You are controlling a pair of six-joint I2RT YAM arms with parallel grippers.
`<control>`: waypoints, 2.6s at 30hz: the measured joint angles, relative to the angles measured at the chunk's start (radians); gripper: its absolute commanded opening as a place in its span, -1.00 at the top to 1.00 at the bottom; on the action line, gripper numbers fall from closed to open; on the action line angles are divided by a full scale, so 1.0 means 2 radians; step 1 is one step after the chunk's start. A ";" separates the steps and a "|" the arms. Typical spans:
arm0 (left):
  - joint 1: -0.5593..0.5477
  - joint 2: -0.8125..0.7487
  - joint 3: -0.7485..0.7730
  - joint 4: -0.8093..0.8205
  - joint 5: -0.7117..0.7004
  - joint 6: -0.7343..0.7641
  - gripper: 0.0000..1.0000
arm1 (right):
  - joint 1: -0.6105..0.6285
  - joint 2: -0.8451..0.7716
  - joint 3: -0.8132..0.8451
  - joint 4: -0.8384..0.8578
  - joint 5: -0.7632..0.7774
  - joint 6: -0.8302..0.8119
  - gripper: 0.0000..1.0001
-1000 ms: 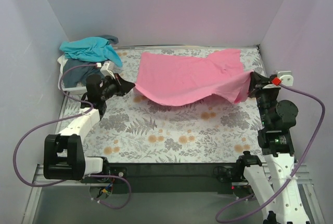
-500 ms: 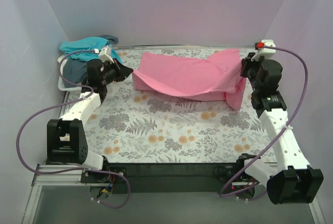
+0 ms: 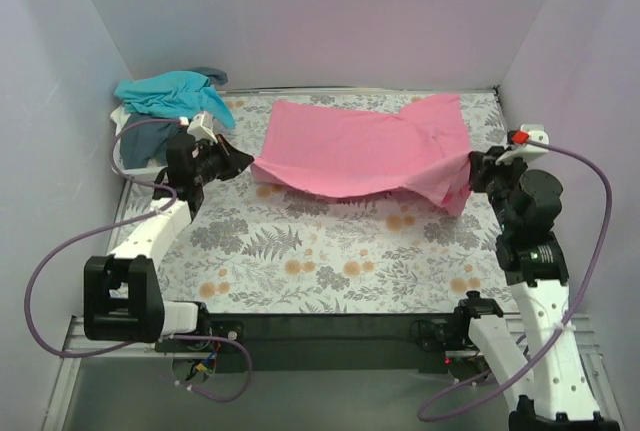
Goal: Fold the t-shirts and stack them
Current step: Flatten the tshirt out
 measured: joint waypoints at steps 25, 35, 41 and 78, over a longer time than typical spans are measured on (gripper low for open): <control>-0.106 -0.032 -0.051 0.008 -0.095 -0.037 -0.93 | 0.001 -0.024 -0.115 -0.124 -0.037 0.022 -0.53; -0.229 0.173 0.047 0.044 -0.109 -0.036 -0.96 | 0.002 0.111 -0.140 0.014 -0.027 0.057 -0.44; -0.227 0.251 0.104 0.056 -0.109 -0.031 -0.96 | -0.001 0.283 -0.059 0.067 -0.001 0.063 -0.43; -0.182 0.313 0.146 0.060 -0.081 -0.018 -0.96 | -0.075 0.719 0.314 0.030 0.015 0.036 -0.43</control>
